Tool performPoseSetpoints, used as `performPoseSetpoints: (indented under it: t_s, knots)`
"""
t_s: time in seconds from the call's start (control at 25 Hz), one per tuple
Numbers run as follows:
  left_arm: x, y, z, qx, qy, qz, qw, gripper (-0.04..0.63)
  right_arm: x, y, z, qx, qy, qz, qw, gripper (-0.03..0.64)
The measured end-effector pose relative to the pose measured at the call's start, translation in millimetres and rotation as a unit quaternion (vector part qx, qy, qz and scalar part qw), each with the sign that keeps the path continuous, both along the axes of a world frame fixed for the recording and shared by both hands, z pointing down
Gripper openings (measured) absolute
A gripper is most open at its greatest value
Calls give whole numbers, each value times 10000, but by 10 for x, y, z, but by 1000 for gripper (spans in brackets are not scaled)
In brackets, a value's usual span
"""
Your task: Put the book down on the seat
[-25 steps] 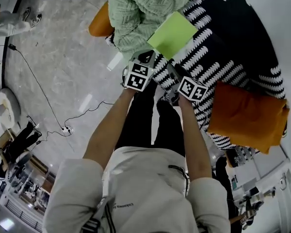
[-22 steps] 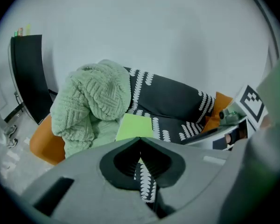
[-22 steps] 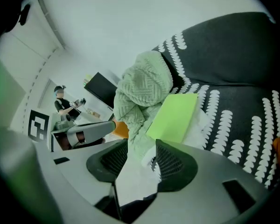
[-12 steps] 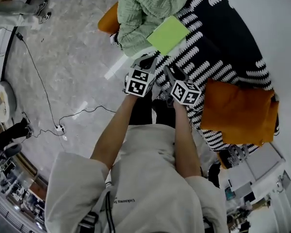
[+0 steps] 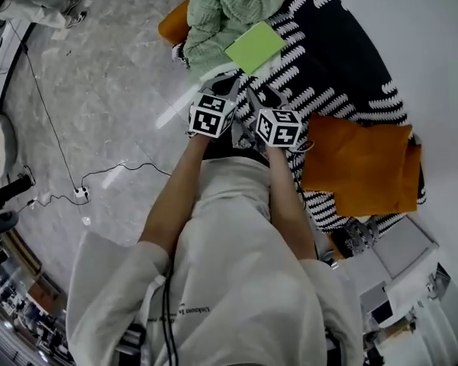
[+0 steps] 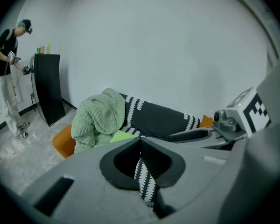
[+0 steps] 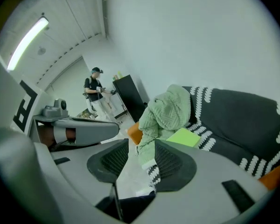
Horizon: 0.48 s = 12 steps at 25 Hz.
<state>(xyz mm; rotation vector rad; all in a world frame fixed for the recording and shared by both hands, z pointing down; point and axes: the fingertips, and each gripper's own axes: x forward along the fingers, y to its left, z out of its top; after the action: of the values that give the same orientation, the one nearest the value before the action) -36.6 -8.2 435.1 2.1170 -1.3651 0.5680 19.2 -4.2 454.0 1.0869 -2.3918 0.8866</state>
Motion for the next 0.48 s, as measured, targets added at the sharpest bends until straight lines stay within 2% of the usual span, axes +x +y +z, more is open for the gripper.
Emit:
performPoseSetpoints:
  t_s: [0.2, 0.48]
  knots:
    - [63, 176, -171, 134, -112, 20, 9998, 9, 22, 140, -243, 648, 518, -469, 9954, 170]
    - [-57, 281, -150, 89, 9, -243, 9997, 9, 148, 293, -299, 807, 566, -567, 9935, 135]
